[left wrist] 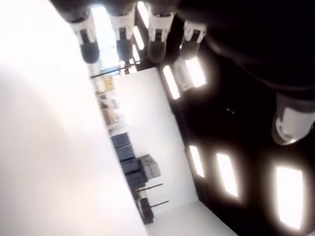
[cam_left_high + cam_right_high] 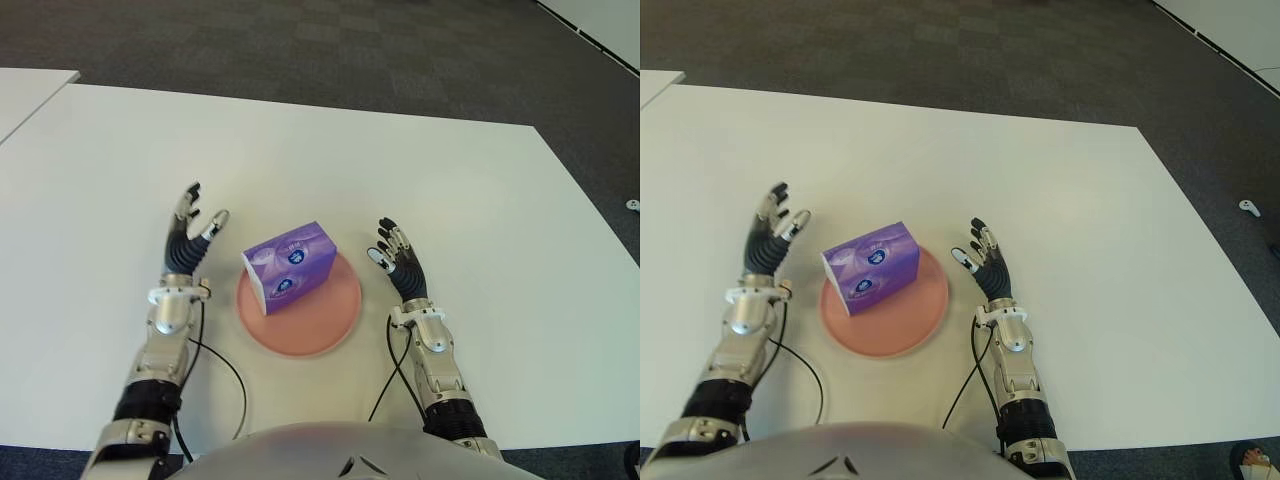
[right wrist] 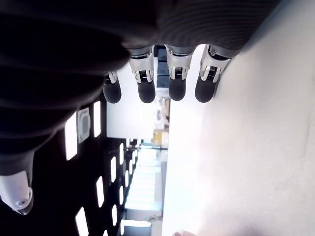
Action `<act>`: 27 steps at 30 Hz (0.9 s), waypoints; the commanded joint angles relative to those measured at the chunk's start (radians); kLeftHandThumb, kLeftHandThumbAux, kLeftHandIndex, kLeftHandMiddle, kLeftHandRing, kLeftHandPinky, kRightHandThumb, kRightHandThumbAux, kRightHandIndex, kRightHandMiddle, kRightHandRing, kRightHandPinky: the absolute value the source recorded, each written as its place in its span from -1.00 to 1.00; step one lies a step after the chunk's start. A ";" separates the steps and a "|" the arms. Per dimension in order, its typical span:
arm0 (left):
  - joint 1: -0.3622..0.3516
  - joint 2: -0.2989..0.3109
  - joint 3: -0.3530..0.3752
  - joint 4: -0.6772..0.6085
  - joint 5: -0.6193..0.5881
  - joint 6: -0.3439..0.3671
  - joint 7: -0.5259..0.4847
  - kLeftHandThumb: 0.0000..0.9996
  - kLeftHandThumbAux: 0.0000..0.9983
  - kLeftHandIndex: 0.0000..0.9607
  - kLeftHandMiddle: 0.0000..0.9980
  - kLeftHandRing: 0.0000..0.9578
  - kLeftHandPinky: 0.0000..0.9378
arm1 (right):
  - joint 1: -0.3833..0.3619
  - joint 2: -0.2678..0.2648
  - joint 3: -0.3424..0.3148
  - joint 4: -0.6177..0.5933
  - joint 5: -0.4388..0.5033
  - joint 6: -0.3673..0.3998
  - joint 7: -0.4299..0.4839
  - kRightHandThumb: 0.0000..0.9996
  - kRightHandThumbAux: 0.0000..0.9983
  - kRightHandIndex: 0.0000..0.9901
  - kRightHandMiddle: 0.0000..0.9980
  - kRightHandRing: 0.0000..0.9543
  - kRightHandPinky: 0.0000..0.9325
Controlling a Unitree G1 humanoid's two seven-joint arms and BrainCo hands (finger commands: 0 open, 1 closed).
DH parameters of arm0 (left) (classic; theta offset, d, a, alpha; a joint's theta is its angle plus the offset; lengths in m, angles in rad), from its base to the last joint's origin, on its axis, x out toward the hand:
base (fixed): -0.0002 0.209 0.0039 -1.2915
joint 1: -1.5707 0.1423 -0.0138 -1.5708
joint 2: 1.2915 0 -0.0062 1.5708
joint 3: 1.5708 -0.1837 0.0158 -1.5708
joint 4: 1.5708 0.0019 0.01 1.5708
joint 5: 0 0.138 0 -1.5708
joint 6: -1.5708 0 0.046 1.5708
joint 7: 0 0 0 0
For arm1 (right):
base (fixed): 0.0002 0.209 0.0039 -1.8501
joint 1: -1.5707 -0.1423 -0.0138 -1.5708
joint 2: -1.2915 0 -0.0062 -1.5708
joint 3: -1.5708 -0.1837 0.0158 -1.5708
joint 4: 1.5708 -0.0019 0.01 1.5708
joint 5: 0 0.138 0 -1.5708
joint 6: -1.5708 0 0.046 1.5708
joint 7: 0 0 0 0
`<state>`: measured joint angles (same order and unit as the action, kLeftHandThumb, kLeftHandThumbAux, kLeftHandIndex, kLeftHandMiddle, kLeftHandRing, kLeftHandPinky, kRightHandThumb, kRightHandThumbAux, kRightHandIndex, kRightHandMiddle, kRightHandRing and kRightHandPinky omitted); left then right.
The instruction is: Put the tissue paper into the plate.
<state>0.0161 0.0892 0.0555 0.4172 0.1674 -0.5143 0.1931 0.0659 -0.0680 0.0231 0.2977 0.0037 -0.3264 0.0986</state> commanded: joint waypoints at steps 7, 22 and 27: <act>0.062 -0.020 -0.038 0.055 -0.016 -0.039 -0.036 -1.00 -0.28 -1.00 -1.00 -1.00 -1.00 | 0.112 0.004 0.008 0.132 0.008 0.141 0.029 -0.84 0.12 -0.95 -0.91 -0.93 -0.84; 0.073 -0.067 -0.042 0.030 -0.065 0.058 -0.040 -1.00 -0.30 -1.00 -1.00 -1.00 -1.00 | 0.108 0.006 0.012 0.139 -0.012 0.134 0.014 -0.88 0.18 -0.95 -0.94 -0.94 -0.84; 0.094 -0.070 -0.045 0.018 -0.062 0.039 -0.044 -1.00 -0.29 -1.00 -1.00 -1.00 -1.00 | 0.107 0.008 0.016 0.139 -0.015 0.131 0.011 -0.88 0.18 -0.95 -0.93 -0.93 -0.83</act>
<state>0.0583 0.0355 0.0216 0.4061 0.1136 -0.5004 0.1651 0.0678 -0.0683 0.0216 0.3035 0.0023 -0.3264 0.1062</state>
